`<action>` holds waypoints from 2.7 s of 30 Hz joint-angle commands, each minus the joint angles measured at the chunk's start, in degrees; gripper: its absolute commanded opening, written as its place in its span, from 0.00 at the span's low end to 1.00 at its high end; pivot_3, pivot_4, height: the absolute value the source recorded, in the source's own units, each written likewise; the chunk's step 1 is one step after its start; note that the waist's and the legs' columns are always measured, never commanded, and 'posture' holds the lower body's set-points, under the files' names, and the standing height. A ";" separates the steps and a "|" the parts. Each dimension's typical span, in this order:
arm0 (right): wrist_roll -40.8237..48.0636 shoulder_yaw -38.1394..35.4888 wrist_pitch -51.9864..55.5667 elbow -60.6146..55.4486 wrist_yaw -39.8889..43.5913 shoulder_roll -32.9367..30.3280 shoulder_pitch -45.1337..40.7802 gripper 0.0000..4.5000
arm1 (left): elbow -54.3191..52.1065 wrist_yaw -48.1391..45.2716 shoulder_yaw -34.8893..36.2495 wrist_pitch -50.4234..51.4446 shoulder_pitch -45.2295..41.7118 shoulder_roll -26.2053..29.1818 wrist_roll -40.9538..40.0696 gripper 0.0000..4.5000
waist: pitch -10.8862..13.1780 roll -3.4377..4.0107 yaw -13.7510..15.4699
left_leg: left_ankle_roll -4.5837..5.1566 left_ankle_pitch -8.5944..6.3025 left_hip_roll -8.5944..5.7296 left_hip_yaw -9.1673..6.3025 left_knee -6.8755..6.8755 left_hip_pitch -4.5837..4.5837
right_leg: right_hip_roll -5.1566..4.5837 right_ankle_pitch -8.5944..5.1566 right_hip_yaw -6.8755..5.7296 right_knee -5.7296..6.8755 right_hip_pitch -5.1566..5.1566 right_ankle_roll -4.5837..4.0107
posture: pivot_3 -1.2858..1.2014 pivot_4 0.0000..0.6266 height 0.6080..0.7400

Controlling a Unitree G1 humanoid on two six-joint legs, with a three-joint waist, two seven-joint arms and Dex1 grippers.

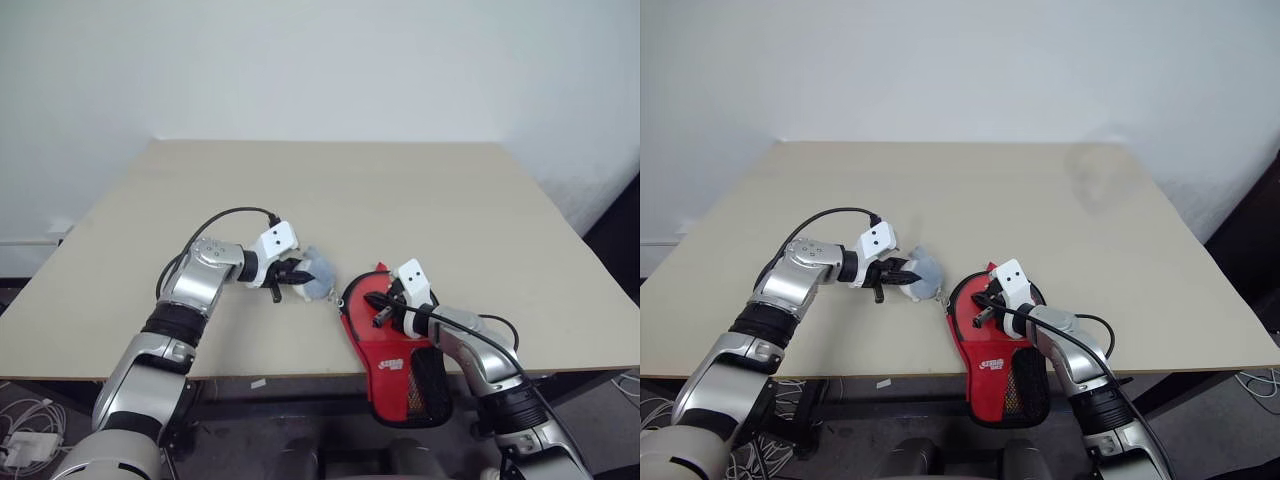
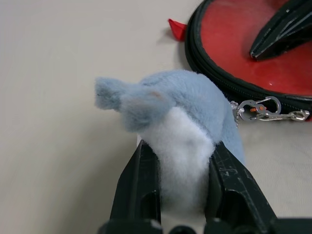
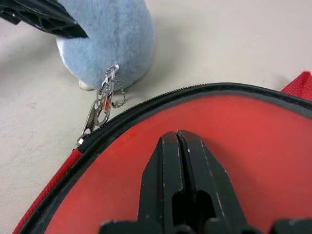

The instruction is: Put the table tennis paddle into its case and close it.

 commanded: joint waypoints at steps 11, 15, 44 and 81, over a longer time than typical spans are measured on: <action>-0.85 0.77 1.90 1.32 -0.09 -0.54 1.75 0.00 | 18.00 1.35 -0.40 -13.24 -10.32 -0.34 6.79 0.21 | 0.00 -0.01 0.00 | 0.00 0.00 0.01 -0.02 0.00 -0.01 | 0.00 -0.03 -0.01 0.00 -0.01 0.05 | 0.52 0.00 0.96; -0.93 0.99 2.01 1.24 -0.11 -0.45 1.72 0.00 | 23.44 6.86 0.41 -16.56 -13.53 -2.03 8.23 0.21 | 0.00 -0.02 0.03 | 0.01 0.00 0.00 -0.03 0.01 -0.03 | 0.00 -0.03 -0.01 0.00 -0.01 0.06 | 0.52 0.00 0.96; -1.55 1.29 2.59 0.40 -0.20 0.44 2.33 0.00 | 35.11 25.27 0.59 -24.43 -23.61 -21.08 15.10 0.21 | 0.01 -0.15 0.02 | 0.01 0.00 -0.06 -0.15 0.04 -0.11 | 0.00 -0.05 -0.10 0.02 0.00 0.10 | 0.52 0.00 0.96; -1.67 1.26 3.01 0.95 -0.29 1.00 1.67 0.00 | 26.62 9.64 3.83 -29.01 -13.30 -24.89 9.94 0.97 | -0.07 -0.16 -0.04 | 0.01 0.00 -0.09 -0.27 0.04 -0.07 | 0.00 -0.06 -0.13 0.01 0.08 0.11 | 0.52 0.00 0.96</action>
